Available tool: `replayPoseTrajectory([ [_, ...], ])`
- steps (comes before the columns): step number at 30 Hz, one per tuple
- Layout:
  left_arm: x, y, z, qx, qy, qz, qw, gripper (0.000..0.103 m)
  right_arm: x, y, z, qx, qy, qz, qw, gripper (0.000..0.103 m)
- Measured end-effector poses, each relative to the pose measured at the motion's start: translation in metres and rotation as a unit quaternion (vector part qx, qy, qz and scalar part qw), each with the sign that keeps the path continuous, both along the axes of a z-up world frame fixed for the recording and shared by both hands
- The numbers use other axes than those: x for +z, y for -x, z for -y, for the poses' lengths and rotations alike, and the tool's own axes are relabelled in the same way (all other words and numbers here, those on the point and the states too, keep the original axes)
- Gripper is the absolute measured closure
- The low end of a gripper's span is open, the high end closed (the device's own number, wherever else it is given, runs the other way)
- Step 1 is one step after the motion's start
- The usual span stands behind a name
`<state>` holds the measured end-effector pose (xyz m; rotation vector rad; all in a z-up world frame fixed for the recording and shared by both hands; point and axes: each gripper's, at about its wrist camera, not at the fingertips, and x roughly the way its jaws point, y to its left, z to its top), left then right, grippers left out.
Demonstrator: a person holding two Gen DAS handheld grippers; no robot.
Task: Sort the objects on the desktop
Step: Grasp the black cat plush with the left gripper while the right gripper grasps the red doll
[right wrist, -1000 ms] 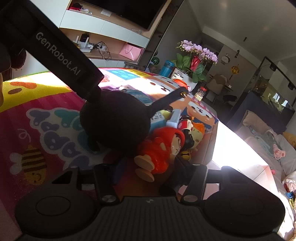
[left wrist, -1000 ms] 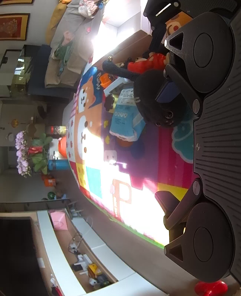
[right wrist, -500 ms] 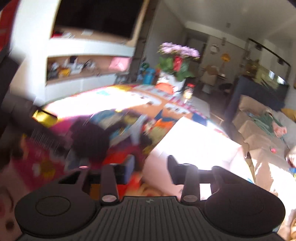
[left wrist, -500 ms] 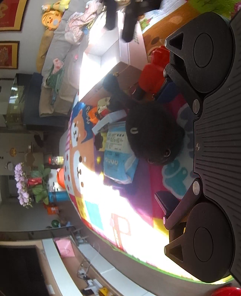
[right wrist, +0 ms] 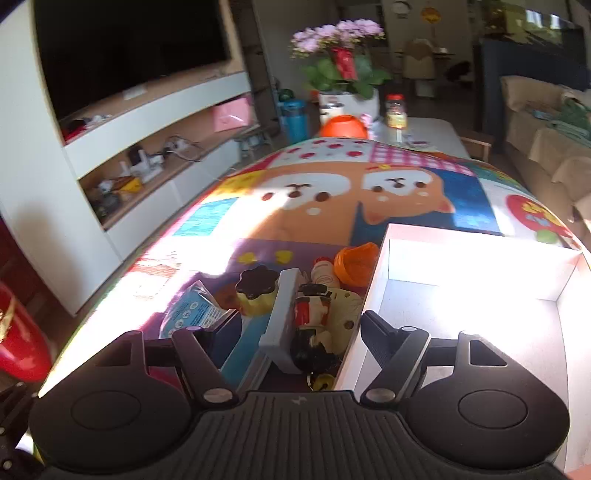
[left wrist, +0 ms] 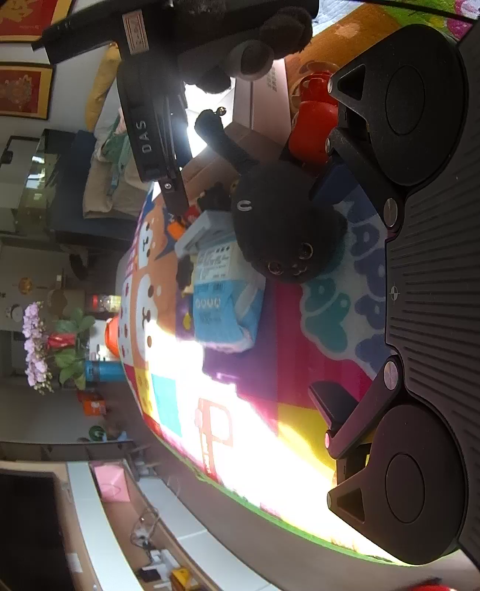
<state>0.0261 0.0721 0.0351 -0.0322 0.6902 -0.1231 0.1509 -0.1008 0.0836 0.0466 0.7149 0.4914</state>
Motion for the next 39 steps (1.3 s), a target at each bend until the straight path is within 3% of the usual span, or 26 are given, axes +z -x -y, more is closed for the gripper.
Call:
replayPoseTrajectory([
  [2, -0.002, 0.0, 0.002, -0.003, -0.003, 0.001, 1.0, 0.0, 0.011, 0.021, 0.003, 0.023, 0.011, 0.035, 0.999, 0.035],
  [6, -0.004, -0.001, 0.003, -0.002, -0.002, 0.0, 1.0, 0.0, 0.032, 0.084, 0.013, 0.045, 0.084, 0.13, 0.987, 0.033],
  [11, -0.003, -0.005, 0.009, 0.002, 0.002, 0.003, 1.0, 0.0, 0.019, 0.152, 0.025, 0.079, 0.097, 0.11, 0.986, 0.004],
  [13, 0.0, -0.004, 0.012, 0.004, -0.002, 0.008, 1.0, 0.0, 0.004, 0.164, 0.018, 0.085, 0.115, 0.108, 0.984, 0.004],
  [15, 0.005, -0.002, 0.014, 0.006, -0.006, 0.01, 0.9999, 0.0, -0.012, 0.164, 0.009, 0.083, 0.138, 0.12, 0.98, 0.004],
  [16, 0.008, -0.001, 0.015, 0.007, -0.009, 0.013, 0.9999, 0.0, -0.018, 0.163, 0.006, 0.08, 0.145, 0.121, 0.979, 0.01],
  [17, 0.011, 0.0, 0.017, 0.007, -0.012, 0.016, 0.9998, 0.0, -0.022, 0.16, 0.004, 0.079, 0.146, 0.118, 0.979, 0.023],
  [20, 0.02, 0.002, 0.021, 0.002, -0.022, 0.022, 0.9995, 0.0, -0.026, 0.152, 0.004, 0.079, 0.131, 0.092, 0.984, 0.042],
  [22, 0.022, 0.001, 0.028, -0.008, -0.029, 0.024, 0.9993, 0.0, -0.024, 0.159, 0.007, 0.086, 0.148, 0.088, 0.981, 0.057],
  [25, 0.017, -0.004, 0.041, -0.023, -0.045, 0.022, 0.9985, 0.0, -0.024, 0.176, 0.021, 0.108, 0.153, 0.071, 0.98, 0.057],
  [28, 0.008, -0.018, 0.055, -0.032, -0.052, 0.016, 0.998, 0.0, -0.026, 0.192, 0.033, 0.102, 0.177, 0.076, 0.976, 0.057],
  [30, 0.001, -0.03, 0.063, -0.031, -0.058, 0.015, 0.9977, 0.0, -0.024, 0.196, 0.041, 0.094, 0.167, 0.078, 0.978, 0.056],
  [33, -0.004, -0.047, 0.065, -0.022, -0.064, 0.011, 0.9977, 0.0, -0.021, 0.195, 0.042, 0.079, 0.159, 0.096, 0.979, 0.038],
  [39, -0.004, -0.044, 0.06, -0.029, -0.062, 0.013, 0.9975, 0.001, -0.031, 0.177, 0.025, 0.088, 0.138, 0.092, 0.982, 0.037],
])
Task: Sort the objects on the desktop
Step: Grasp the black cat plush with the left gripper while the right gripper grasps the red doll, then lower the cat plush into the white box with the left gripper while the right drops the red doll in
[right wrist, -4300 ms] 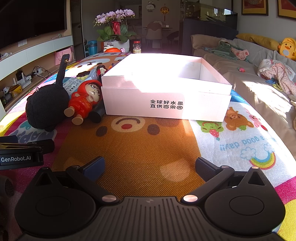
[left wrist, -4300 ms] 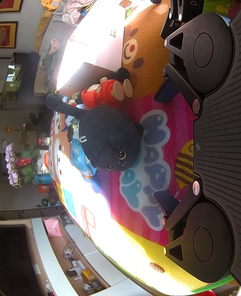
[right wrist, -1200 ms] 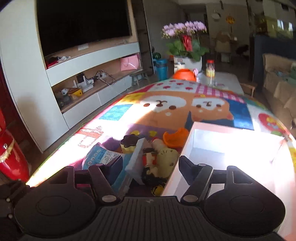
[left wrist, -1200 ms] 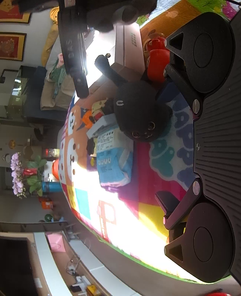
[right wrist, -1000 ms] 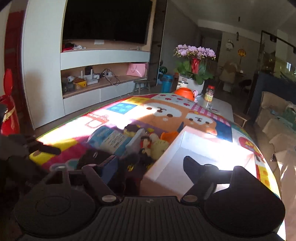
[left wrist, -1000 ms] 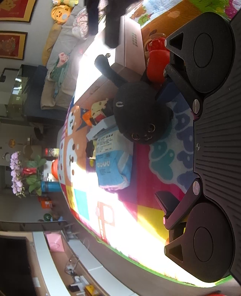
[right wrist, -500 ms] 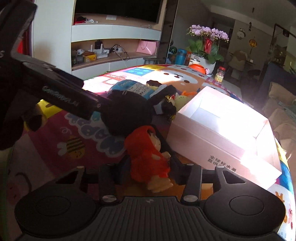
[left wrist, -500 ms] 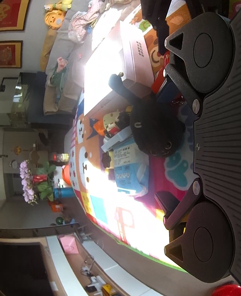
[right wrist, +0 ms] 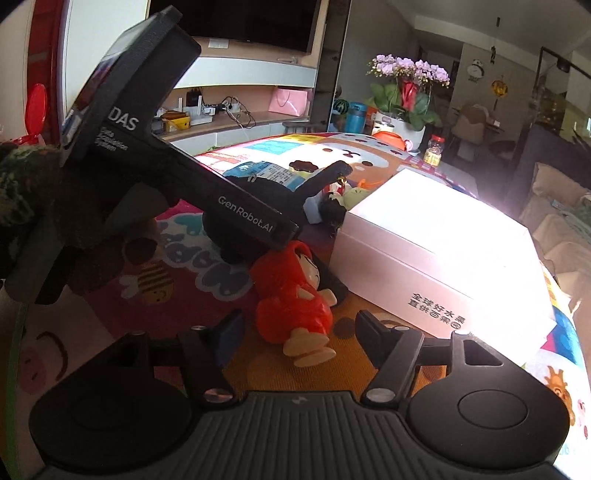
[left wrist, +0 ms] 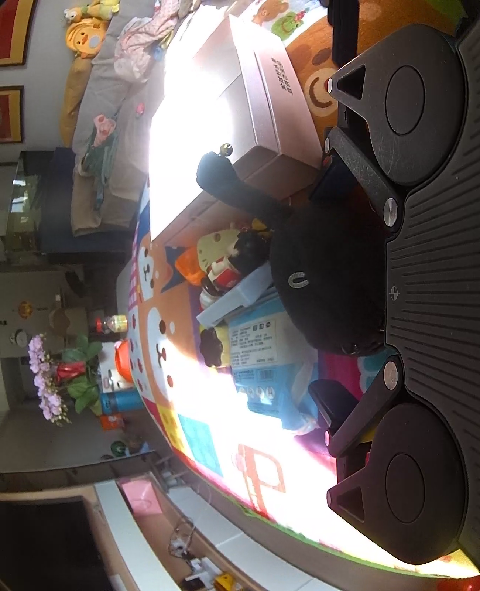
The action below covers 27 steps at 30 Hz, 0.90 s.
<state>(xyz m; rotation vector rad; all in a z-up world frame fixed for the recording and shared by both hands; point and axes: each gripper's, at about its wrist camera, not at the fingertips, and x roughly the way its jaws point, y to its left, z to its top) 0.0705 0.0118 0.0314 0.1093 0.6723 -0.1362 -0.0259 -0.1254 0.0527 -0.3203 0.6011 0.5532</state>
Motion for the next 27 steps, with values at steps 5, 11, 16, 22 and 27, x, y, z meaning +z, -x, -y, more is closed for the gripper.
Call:
replayPoseTrajectory([
  [5, 0.005, 0.009, -0.005, -0.023, 0.018, -0.008, 0.9996, 0.019, -0.004, -0.007, -0.007, 0.006, 0.011, -0.016, 1.0, 0.053],
  [11, 0.01, 0.038, -0.021, -0.052, 0.032, -0.016, 0.998, 0.021, 0.002, 0.035, 0.013, 0.049, 0.075, -0.005, 0.996, 0.053],
  [16, 0.013, 0.072, -0.028, -0.114, 0.085, -0.052, 0.9884, 0.015, -0.006, 0.056, 0.03, 0.009, 0.167, 0.065, 0.984, 0.043],
  [22, 0.003, 0.088, -0.015, -0.104, 0.055, -0.043, 0.9921, 0.007, -0.001, 0.042, 0.036, -0.069, 0.122, 0.058, 0.988, 0.023],
  [27, 0.0, 0.087, -0.006, -0.107, 0.043, -0.042, 0.9924, 0.006, 0.005, 0.027, 0.031, -0.05, 0.052, 0.035, 0.997, 0.023],
])
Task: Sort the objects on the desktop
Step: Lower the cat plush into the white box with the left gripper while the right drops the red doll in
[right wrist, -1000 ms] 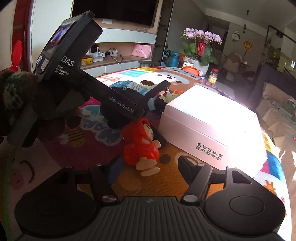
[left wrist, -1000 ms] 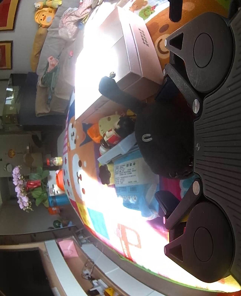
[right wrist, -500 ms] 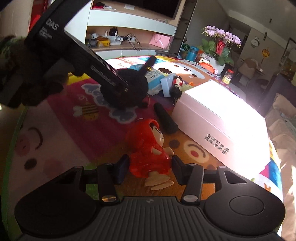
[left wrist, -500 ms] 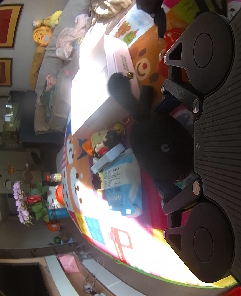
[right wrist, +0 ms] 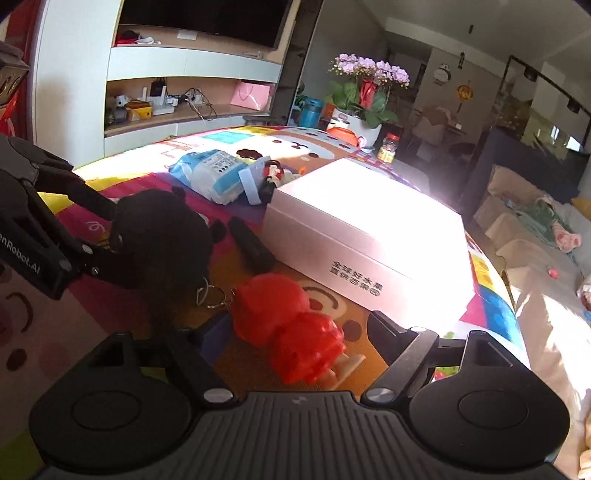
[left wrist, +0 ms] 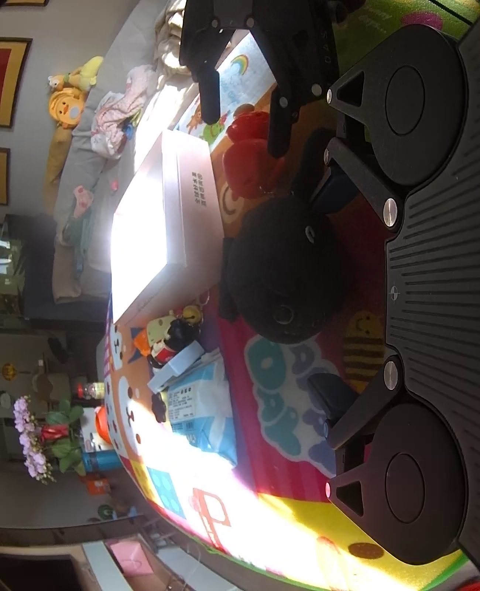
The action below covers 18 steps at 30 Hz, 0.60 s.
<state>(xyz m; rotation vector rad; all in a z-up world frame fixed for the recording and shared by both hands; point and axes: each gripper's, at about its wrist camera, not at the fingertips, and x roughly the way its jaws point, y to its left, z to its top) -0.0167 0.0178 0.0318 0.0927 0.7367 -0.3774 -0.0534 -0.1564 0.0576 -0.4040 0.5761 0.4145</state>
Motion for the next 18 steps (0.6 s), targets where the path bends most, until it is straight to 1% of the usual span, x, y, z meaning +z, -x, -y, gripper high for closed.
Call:
replayPoseTrajectory([
  [3, 0.003, 0.006, 0.007, -0.015, -0.014, 0.019, 0.9996, 0.005, -0.009, -0.015, -0.011, 0.021, 0.027, -0.003, 0.999, 0.023],
  [5, 0.005, 0.007, 0.011, -0.021, -0.024, 0.027, 0.9991, 0.003, -0.014, -0.018, -0.014, 0.033, 0.033, -0.027, 0.999, 0.046],
  [6, 0.005, 0.006, 0.013, -0.023, -0.028, 0.029, 0.9989, 0.003, -0.014, -0.018, -0.014, 0.028, 0.041, -0.028, 0.998, 0.05],
  [7, 0.005, 0.005, 0.015, -0.024, -0.03, 0.029, 0.9988, 0.003, -0.012, -0.015, -0.012, 0.027, 0.04, -0.028, 0.998, 0.057],
  [10, -0.002, 0.0, 0.028, -0.037, -0.047, 0.029, 0.9978, 0.003, -0.002, -0.008, -0.001, 0.023, 0.023, -0.041, 0.999, 0.057],
  [12, -0.008, 0.001, 0.039, -0.048, -0.068, 0.032, 0.996, 0.003, 0.005, 0.001, 0.006, 0.014, 0.02, -0.041, 0.999, 0.057],
  [13, -0.009, 0.004, 0.043, -0.056, -0.079, 0.035, 0.9947, 0.009, 0.008, 0.005, 0.011, 0.01, 0.016, -0.045, 0.999, 0.057],
  [14, -0.01, 0.007, 0.046, -0.07, -0.085, 0.036, 0.9933, 0.017, 0.012, 0.011, 0.017, 0.007, 0.01, -0.048, 0.999, 0.057],
  [15, -0.008, 0.011, 0.049, -0.082, -0.091, 0.04, 0.9916, 0.022, 0.016, 0.016, 0.023, 0.005, 0.004, -0.05, 0.999, 0.057],
  [16, -0.005, 0.015, 0.051, -0.092, -0.099, 0.047, 0.9897, 0.022, 0.021, 0.02, 0.028, 0.002, -0.001, -0.05, 0.999, 0.057],
  [18, 0.005, 0.022, 0.055, -0.129, -0.094, 0.048, 0.986, 0.023, 0.035, 0.027, 0.038, -0.006, -0.013, -0.042, 0.999, 0.057],
])
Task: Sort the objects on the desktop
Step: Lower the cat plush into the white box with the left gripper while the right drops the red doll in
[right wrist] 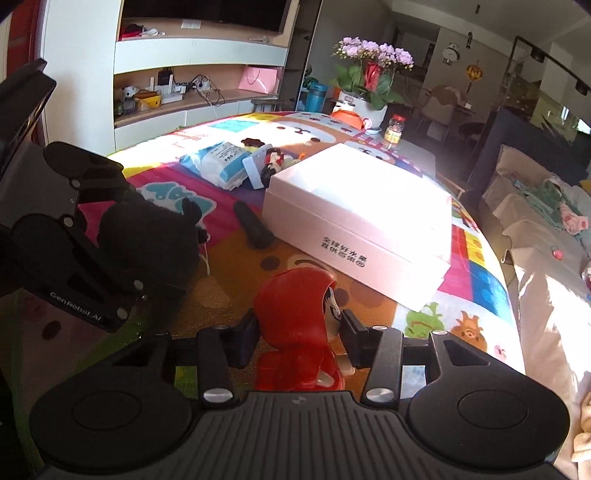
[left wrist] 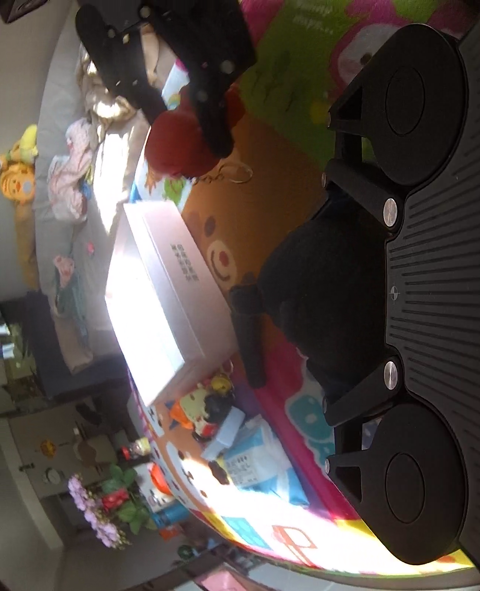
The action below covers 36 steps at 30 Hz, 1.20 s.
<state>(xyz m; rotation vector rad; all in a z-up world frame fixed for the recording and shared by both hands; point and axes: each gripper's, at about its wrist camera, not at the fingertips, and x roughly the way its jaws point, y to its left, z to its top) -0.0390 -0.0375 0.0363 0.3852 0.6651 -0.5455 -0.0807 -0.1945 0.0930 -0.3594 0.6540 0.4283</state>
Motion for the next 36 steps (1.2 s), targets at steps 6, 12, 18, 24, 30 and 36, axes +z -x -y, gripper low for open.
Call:
replayPoseTrajectory([
  [6, 0.082, -0.012, 0.009, -0.013, 0.068, 0.092, 0.9933, 0.023, 0.076, 0.005, 0.035, -0.037, -0.073, 0.076, 0.994, 0.057],
  [12, 0.113, -0.074, 0.032, 0.021, 0.098, 0.139, 0.9851, 0.022, 0.122, -0.044, 0.053, -0.089, -0.135, 0.124, 0.979, 0.057],
  [18, 0.099, -0.144, 0.048, 0.051, 0.128, 0.086, 0.9868, 0.003, 0.117, -0.133, 0.05, -0.113, -0.169, 0.091, 0.975, 0.055],
  [24, 0.071, -0.137, 0.011, 0.087, 0.105, 0.063, 0.9886, 0.003, 0.081, -0.156, 0.035, -0.128, -0.14, 0.09, 0.978, 0.045],
  [30, 0.033, -0.098, -0.031, 0.124, 0.085, 0.044, 0.9876, 0.001, 0.024, -0.111, -0.002, -0.064, -0.074, 0.084, 0.992, 0.043],
  [36, 0.004, -0.08, -0.07, 0.182, 0.09, 0.012, 0.9791, 0.0, -0.019, -0.095, -0.053, 0.014, -0.04, 0.014, 0.999, 0.05],
])
